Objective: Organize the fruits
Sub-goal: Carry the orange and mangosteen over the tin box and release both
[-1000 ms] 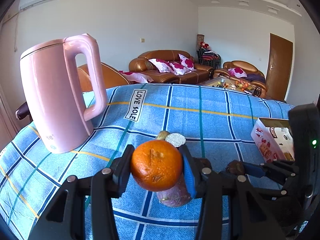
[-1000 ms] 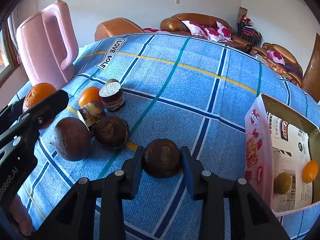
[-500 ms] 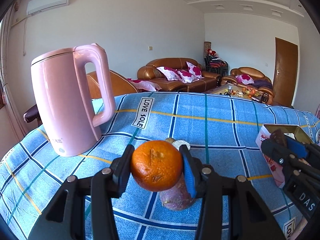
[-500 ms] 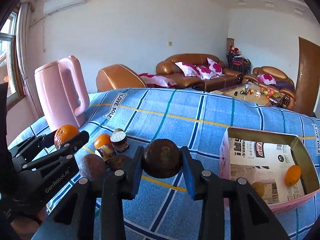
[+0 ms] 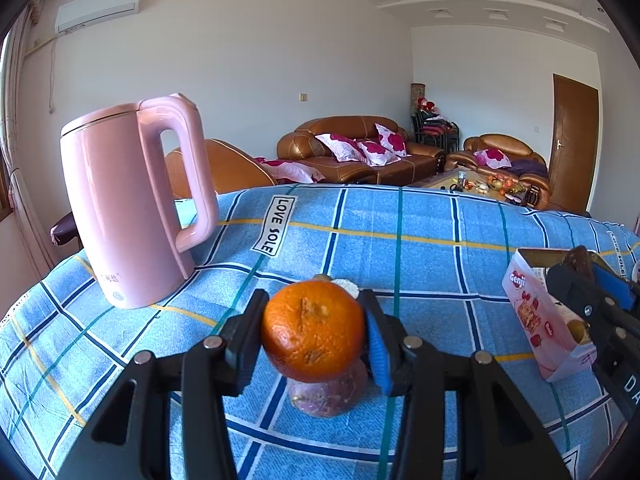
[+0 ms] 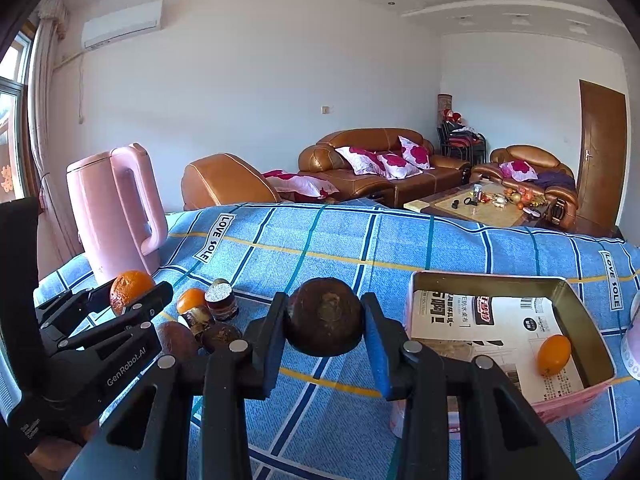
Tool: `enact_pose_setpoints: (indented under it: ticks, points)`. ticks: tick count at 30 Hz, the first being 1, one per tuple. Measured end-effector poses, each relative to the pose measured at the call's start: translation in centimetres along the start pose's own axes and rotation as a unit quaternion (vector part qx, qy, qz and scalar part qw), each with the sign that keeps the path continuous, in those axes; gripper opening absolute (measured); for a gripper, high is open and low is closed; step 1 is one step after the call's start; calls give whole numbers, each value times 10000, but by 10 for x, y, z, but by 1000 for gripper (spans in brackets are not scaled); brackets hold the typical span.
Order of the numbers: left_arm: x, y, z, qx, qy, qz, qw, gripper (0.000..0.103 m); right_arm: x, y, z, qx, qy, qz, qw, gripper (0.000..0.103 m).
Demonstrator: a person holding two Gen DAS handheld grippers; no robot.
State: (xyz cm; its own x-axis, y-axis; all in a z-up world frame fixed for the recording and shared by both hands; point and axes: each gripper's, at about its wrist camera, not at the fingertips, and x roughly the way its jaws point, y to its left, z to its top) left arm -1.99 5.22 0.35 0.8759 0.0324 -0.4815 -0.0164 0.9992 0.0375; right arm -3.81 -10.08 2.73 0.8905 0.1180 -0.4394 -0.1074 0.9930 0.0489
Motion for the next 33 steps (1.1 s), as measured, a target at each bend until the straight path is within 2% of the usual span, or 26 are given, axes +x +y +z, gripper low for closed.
enact_pose_setpoints:
  ticks: [20, 33]
  points:
    - [-12, -90, 9, 430, -228, -544, 9973, 48, -26, -87, -2, 399, -184, -577, 9974, 39]
    - [-10, -143, 11, 699, -229, -902, 9932, 48, -37, -142, -4, 604, -190, -1024, 9927, 39]
